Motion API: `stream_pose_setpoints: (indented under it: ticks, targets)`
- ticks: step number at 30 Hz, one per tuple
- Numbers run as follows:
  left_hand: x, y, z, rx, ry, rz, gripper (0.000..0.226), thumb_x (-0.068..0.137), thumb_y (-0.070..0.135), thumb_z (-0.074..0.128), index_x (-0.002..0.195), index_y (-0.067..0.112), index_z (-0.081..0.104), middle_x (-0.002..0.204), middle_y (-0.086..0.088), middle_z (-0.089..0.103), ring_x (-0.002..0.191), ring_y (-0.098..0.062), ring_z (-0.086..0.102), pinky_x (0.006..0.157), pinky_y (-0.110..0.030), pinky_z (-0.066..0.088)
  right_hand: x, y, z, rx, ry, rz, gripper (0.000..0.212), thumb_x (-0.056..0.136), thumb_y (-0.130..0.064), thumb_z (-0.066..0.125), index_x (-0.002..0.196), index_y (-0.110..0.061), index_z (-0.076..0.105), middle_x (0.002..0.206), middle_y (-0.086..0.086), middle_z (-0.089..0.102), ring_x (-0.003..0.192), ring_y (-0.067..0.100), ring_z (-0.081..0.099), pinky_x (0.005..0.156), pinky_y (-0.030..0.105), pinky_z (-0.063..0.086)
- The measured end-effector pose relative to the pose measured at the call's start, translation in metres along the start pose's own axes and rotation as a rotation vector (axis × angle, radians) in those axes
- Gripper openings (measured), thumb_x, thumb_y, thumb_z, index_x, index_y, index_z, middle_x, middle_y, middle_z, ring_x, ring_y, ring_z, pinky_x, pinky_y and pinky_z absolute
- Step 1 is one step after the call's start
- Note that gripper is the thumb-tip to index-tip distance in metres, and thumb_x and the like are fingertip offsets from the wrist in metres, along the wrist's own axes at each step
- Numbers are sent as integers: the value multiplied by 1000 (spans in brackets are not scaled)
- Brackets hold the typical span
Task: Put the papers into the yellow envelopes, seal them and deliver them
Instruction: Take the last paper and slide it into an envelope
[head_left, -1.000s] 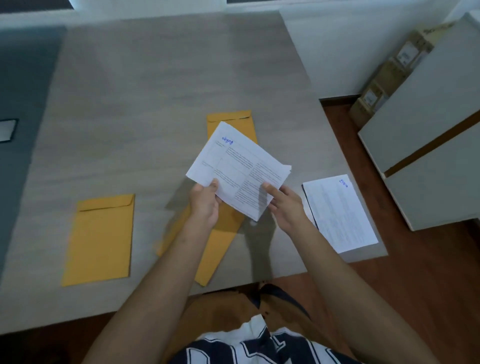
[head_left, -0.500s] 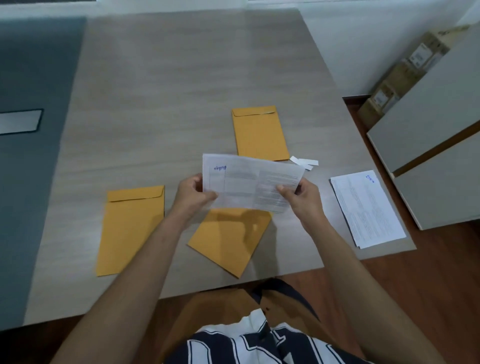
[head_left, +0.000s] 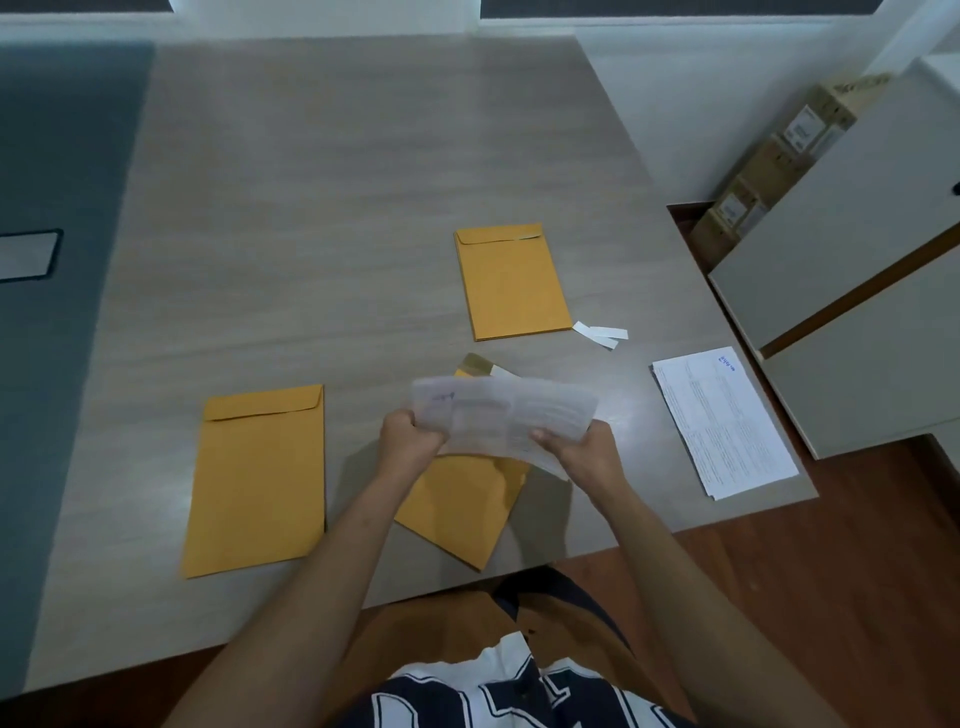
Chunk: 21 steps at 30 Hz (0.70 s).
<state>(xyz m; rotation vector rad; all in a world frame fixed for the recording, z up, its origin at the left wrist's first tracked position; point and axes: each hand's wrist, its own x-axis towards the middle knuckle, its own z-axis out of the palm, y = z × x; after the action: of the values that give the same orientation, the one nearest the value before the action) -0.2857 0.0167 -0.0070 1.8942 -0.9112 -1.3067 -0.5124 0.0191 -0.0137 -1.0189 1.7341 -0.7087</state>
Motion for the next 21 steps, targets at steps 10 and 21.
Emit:
stream_pose_setpoints:
  ticks: [10,21]
  targets:
    - [35,17,62,683,-50,256,73,81,30,76,145,21,42,144,-6,39,131,-25,39,104,-36,37,44,-42,-101,-317,186,-90,38,80,-26,79,110,-5,68,107,14,71,97,30,68,78,34,55]
    - [49,22,69,1142,-40,307,88,65,59,81,140,30,45,153,-5,30,140,-26,28,109,-38,32,90,-71,-100,-544,53,-311,36,83,-26,75,111,-4,70,106,15,72,96,32,68,80,40,57]
